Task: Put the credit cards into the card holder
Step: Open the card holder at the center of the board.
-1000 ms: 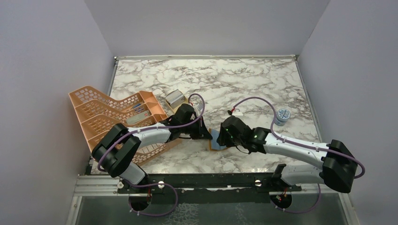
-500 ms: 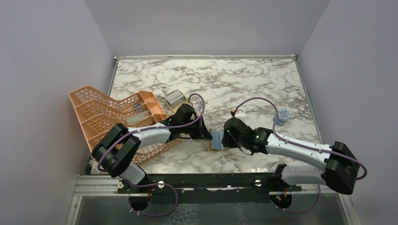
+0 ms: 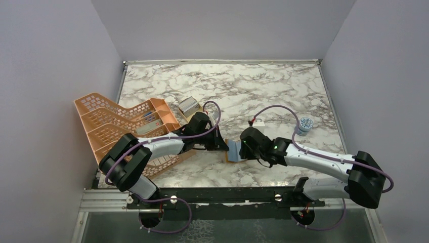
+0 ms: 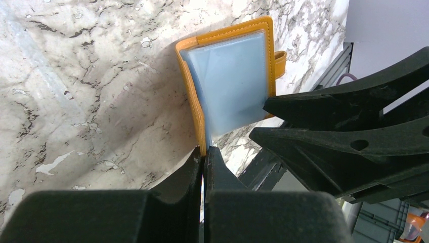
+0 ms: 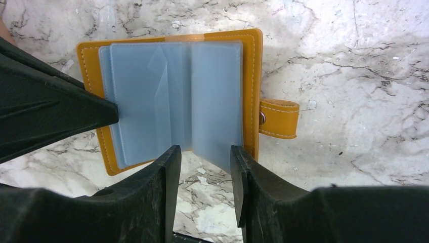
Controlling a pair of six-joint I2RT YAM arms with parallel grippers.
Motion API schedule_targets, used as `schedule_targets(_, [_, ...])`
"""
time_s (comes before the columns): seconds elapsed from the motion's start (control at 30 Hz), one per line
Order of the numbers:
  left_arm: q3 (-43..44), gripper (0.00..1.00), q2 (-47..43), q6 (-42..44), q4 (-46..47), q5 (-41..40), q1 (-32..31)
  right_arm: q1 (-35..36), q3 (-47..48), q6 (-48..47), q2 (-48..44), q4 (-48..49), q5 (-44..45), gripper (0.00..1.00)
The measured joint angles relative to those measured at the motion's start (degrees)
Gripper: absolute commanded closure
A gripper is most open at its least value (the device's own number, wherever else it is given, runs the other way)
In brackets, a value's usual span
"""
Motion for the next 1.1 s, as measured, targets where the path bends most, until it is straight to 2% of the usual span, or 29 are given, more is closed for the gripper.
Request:
schedule_targets(0.43, [-0.33,1.0,0.0,0.0,0.33,0.0,0.0,0.0,-1.79,-1.22,3.87,4.79,0.15,0.51])
schedule_targets(0.8, [-0.33,1.0,0.09,0.44,0.33,0.0,0.0,-0.15,-8.09,-3.43,3.87,18.12,-4.74,0.4])
schedule_targets(1.1, [-0.33,1.0,0.48,0.94,0.33,0.0,0.0,-0.52,-14.97,-3.37,-2.86,29.46,-10.32,0.34])
